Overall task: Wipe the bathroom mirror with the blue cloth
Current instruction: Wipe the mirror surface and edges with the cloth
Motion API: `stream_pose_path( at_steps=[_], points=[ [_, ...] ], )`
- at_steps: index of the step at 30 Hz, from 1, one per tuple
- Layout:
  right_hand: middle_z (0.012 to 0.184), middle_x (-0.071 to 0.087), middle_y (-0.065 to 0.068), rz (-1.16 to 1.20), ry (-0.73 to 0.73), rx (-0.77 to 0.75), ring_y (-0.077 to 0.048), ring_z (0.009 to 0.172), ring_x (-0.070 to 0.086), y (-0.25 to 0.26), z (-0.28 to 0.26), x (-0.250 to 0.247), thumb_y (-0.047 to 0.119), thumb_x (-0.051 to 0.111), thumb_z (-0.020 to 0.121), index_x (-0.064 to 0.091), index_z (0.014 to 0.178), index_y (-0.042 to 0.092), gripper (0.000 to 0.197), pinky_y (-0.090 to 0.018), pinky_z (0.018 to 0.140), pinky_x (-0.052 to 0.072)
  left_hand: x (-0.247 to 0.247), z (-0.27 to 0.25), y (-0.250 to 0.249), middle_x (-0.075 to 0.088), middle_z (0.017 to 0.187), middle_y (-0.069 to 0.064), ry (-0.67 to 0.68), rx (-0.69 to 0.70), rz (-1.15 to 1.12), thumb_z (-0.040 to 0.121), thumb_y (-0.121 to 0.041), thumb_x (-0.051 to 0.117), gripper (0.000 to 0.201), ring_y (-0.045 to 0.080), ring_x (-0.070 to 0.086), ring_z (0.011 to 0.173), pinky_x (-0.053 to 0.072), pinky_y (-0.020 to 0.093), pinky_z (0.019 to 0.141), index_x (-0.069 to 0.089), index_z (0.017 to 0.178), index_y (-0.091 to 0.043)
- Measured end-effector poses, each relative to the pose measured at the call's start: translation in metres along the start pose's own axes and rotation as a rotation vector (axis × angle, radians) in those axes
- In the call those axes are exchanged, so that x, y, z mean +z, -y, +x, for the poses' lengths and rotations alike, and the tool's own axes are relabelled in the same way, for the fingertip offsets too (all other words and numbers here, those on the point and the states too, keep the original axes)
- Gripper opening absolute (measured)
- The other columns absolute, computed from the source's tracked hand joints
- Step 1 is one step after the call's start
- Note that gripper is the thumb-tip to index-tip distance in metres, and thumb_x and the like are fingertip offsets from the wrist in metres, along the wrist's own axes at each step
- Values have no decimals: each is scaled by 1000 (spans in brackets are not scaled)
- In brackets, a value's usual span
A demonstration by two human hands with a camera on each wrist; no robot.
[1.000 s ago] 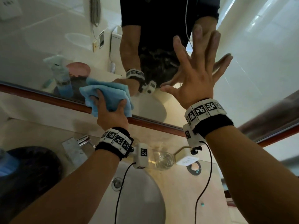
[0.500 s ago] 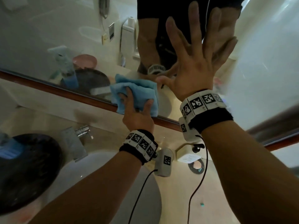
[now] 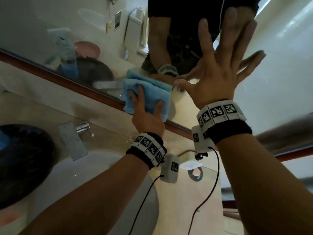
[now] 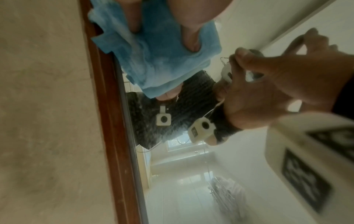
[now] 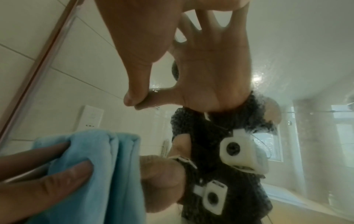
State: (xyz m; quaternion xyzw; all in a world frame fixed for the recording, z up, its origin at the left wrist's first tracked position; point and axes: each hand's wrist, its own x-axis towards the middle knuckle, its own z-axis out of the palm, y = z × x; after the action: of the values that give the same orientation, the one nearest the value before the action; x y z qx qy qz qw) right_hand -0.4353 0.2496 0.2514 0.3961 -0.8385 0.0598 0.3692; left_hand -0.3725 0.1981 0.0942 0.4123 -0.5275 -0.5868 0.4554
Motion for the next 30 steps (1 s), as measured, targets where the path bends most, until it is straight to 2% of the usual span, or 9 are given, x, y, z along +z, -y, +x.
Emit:
stream_pose_path(
  at_steps=[2,5,10,13,18,22,25,27,30],
  points=[
    [158,16,-20,-17,-9,10,-53,141,9,2,-1,0,91,53,58,22,151,34,114,-76,104,-1,-10,11,-1,18,162,-4,-7,0,31,82,-30,77,84,17,30,144,26,15,111,28,150,-37],
    [159,12,-19,-33,10,32,-52,142,6,5,0,0,95,45,60,18,152,36,112,-76,104,-1,-31,35,-4,17,163,-3,-18,-12,16,82,-27,76,84,16,28,144,23,14,112,29,151,-34],
    [159,12,-20,-39,-12,48,-53,141,5,9,-2,2,86,59,61,17,152,36,112,-75,104,-1,-67,72,-6,18,163,-2,-39,15,124,83,-36,74,83,18,30,143,19,7,104,27,152,-32],
    [159,9,-20,-14,10,81,-52,142,3,14,-1,2,85,60,62,15,152,36,112,-75,105,0,-81,86,-12,20,162,-3,-57,12,186,84,-40,72,82,19,35,141,19,12,104,27,152,-33],
    [160,6,-19,27,3,102,-51,142,0,18,-3,3,75,71,62,16,153,34,114,-73,106,-2,-85,89,-19,20,162,-5,-40,-26,238,85,-43,70,81,20,38,139,22,16,103,24,152,-35],
    [160,6,-19,85,-23,114,-50,142,0,22,-3,6,76,70,62,16,153,33,114,-72,106,-3,-84,90,-18,35,156,2,-82,-44,221,81,-44,75,82,22,44,135,34,25,108,30,149,-38],
    [158,9,-22,151,-70,155,-52,142,1,35,-2,7,78,67,59,20,153,29,116,-70,108,-2,-83,90,-16,40,153,1,-116,-74,112,77,-37,80,81,19,44,135,33,28,111,38,146,-39],
    [159,9,-19,139,-79,170,-49,143,3,47,0,11,71,72,59,17,153,30,117,-70,109,-1,-82,93,-13,40,153,-2,-114,-85,75,75,-36,82,82,18,43,135,35,32,113,40,146,-40],
    [161,8,-11,125,-25,110,-42,146,4,71,6,17,62,76,60,13,153,34,116,-71,109,4,-85,97,-9,44,150,-5,-134,-82,111,72,-41,82,83,17,47,132,39,33,111,41,144,-42]
  ],
)
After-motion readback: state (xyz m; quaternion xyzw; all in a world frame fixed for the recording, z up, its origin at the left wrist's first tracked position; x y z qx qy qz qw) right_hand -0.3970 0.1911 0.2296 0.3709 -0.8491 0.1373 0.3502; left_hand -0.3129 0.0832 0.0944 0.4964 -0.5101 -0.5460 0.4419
